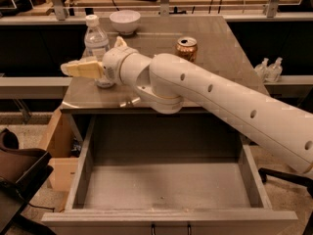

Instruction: Place blue plastic bottle into top drawer

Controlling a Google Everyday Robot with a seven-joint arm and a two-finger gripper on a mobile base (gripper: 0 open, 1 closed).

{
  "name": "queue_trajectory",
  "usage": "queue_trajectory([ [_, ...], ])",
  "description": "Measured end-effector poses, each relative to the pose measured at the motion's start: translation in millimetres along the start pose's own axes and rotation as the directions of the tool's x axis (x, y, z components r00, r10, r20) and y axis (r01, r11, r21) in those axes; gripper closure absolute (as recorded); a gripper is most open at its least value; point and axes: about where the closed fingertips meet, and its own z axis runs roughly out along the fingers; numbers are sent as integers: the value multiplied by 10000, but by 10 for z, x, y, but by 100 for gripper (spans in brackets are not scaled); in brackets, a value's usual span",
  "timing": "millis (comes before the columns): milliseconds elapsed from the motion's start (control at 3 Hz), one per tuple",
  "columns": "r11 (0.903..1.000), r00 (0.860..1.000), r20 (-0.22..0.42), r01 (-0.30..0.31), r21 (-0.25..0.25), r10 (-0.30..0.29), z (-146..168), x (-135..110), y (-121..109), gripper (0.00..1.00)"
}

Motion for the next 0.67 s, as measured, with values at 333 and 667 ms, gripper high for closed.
queue_trajectory([
  [333, 9998, 9998, 29, -202, -70, 202, 97, 106, -45, 0],
  [667, 9994, 9994, 112, -324, -101, 325, 186, 185, -78, 16],
])
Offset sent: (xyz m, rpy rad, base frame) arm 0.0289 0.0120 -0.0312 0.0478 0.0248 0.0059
